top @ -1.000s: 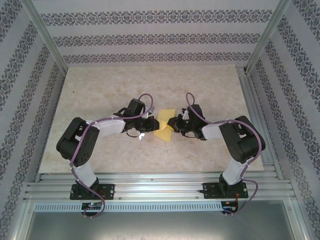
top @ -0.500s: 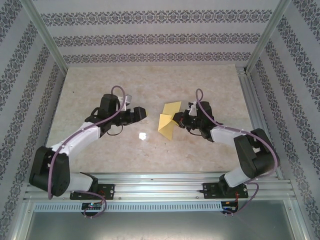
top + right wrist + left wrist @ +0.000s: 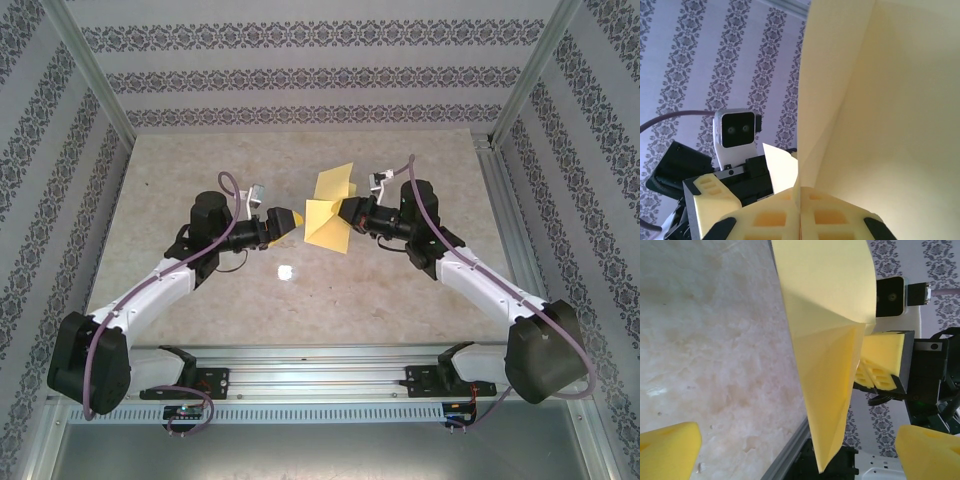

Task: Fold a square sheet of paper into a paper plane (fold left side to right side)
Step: Turn over the paper at the center of the table.

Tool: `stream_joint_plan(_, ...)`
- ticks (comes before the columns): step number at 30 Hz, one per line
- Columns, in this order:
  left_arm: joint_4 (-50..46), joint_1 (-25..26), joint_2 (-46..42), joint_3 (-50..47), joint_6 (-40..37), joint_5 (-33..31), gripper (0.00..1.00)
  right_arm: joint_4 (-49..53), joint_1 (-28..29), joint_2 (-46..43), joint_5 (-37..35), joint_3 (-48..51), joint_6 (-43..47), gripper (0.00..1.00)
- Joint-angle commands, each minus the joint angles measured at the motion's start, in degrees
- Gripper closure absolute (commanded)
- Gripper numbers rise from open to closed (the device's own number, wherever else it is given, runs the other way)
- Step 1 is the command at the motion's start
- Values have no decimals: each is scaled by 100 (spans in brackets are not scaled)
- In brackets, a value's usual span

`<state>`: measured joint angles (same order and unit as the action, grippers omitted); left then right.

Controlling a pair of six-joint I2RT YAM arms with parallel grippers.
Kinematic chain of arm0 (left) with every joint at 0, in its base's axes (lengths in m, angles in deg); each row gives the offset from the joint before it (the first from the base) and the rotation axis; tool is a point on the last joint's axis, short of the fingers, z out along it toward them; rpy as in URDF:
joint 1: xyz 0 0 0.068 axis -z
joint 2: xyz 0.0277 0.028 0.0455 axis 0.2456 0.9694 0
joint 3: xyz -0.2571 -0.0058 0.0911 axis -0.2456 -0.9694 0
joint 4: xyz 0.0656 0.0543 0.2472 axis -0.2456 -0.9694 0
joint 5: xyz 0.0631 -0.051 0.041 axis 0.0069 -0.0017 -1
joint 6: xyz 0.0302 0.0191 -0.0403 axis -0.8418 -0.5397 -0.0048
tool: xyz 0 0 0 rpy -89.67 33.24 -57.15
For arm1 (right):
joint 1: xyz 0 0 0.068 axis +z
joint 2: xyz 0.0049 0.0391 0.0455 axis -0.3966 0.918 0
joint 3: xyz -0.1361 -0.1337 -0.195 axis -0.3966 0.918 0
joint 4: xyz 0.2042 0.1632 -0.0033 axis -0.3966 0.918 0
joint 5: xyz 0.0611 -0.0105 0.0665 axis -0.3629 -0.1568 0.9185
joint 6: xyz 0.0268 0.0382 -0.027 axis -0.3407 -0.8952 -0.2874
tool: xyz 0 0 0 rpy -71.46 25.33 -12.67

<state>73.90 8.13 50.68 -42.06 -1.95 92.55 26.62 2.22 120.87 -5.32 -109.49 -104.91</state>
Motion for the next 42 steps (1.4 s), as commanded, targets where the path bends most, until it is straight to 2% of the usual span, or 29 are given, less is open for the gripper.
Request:
stream_joint_plan(1, 640, 224, 91, 150, 298, 204, 2, 206, 139, -31, -41, -177, 153, 92)
stream_joint_plan(6, 652, 438, 221, 323, 302, 185, 16, 80, 249, -12, -27, -257, 69, 92)
stream_joint_plan(11, 738, 494, 339, 364, 386, 183, 49, -204, 265, -3, 51, -204, -132, 90)
stream_joint_plan(15, 1034, 507, 379, 312, 550, 232, 64, -211, 280, 27, 42, -187, -126, 90)
stream_joint_plan(19, 939, 507, 341, 329, 495, 215, 80, -135, 272, 40, -16, -153, -66, 87)
stream_joint_plan(22, 717, 507, 304, 353, 342, 128, 88, -56, 216, -23, -68, -101, -2, 81)
stream_joint_plan(28, -597, 508, 152, 610, -568, -361, 100, 669, -89, -327, -183, 33, 407, 71)
stream_joint_plan(30, -1625, 570, 111, 895, -1202, -874, 100, 1335, -235, -460, -370, 8, 747, 68)
stream_joint_plan(31, -2332, 632, 97, 1125, -1613, -1334, 100, 1777, -345, -556, -532, -27, 1002, 64)
stream_joint_plan(35, -5094, 1245, 398, 2327, -2895, -3981, 100, 4061, -680, -865, -1984, -416, 2196, 53)
stream_joint_plan(39, -7122, 2072, 1374, 3489, -3140, -6827, 100, 4911, -1197, -1113, -2670, -413, 2590, 52)
stream_joint_plan(42, -8534, 2568, 2520, 4261, -2724, -8567, 100, 5409, -1470, -1243, -3293, -437, 2894, 52)
